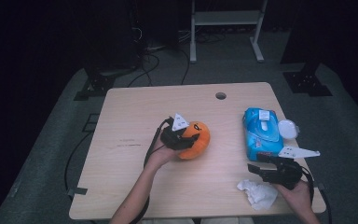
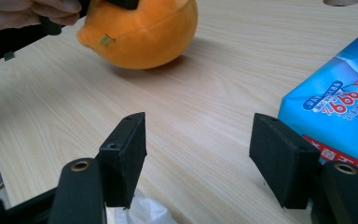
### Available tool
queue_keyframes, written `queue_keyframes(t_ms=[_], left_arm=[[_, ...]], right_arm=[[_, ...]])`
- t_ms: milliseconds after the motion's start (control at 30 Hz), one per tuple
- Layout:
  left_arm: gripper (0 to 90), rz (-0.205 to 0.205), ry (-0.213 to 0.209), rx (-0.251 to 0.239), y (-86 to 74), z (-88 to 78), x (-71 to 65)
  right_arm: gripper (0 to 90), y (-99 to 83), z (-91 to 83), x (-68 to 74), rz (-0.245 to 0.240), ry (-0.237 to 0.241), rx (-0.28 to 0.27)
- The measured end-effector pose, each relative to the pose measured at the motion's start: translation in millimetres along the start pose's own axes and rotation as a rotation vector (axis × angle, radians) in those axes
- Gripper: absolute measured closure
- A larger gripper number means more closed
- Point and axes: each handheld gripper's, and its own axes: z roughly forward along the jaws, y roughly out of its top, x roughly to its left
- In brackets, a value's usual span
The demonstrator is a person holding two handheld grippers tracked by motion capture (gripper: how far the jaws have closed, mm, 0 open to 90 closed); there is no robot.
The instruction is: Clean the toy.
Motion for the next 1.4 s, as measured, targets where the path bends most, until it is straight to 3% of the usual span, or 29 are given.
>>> queue_keyframes(t_ms=[67, 167, 533, 833, 1400], left_arm=[[43.2, -0.008, 0.001, 0.013, -4.0, 3.6, -0.9], [38.4, -0.033, -0.007, -0.008, -5.8, 2.4, -1.1], [26.6, -0.04, -0.02, -0.034, 0.2, -17.9, -1.8], [23.1, -0.066, -0.021, -0.029, -12.3, -31.6, 0.9], [20.5, -0.071, -0.023, -0.03, -30.6, -58.0, -1.0]], right_arm=[[34.9, -0.1, -0.6, -0.4, 0.0, -0.001, -0.002], [34.9, -0.1, -1.5, -0.6, 0.005, -0.005, -0.002], [34.7, -0.5, -0.5, -0.3, 0.004, -0.009, 0.004], [35.0, -2.4, -1.6, -3.7, 0.01, -0.014, 0.005], [34.9, -4.4, 2.0, -4.5, 0.018, -0.016, 0.024]])
